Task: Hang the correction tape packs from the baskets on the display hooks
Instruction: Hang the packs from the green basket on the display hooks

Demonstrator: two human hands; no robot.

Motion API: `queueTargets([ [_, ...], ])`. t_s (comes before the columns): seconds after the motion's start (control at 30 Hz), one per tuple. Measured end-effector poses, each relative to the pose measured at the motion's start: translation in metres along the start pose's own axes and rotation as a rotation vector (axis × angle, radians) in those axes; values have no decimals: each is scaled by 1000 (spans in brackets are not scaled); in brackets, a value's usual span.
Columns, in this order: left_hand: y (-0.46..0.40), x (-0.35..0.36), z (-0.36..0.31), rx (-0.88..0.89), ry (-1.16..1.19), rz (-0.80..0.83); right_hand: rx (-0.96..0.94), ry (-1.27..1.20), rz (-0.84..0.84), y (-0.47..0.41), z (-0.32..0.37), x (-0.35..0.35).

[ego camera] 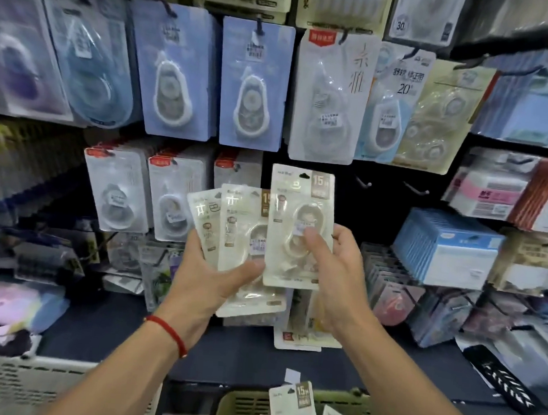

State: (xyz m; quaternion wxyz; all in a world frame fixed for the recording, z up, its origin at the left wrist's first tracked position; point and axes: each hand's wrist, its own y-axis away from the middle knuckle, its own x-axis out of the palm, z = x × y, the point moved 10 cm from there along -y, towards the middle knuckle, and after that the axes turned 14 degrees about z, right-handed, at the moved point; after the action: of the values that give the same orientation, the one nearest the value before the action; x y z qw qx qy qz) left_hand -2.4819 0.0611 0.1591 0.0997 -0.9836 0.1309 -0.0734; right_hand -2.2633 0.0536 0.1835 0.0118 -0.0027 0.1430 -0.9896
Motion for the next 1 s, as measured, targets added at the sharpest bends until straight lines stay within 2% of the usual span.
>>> queueTargets([
  [0.2,11,-24,-3,3,-88,-197,-12,182,-79,-18,3,-18],
  [0.6,25,-34,-8,3,-95,-227,-22,510,-173,-67,-19,-18],
  [0.7,21,-27,-9,14,-120,-218,68,578,-180,-108,-30,-23],
  [0.87,10,-18,-7,68,-75,-224,324,637,-49,-148,-55,-26],
  [0.93,6,-16,-2,61,-31,-221,333,669,-76,-142,-54,-29],
  [1.0,3,-14,2,61,-3,-216,258,658,-56,-124,-46,-26],
])
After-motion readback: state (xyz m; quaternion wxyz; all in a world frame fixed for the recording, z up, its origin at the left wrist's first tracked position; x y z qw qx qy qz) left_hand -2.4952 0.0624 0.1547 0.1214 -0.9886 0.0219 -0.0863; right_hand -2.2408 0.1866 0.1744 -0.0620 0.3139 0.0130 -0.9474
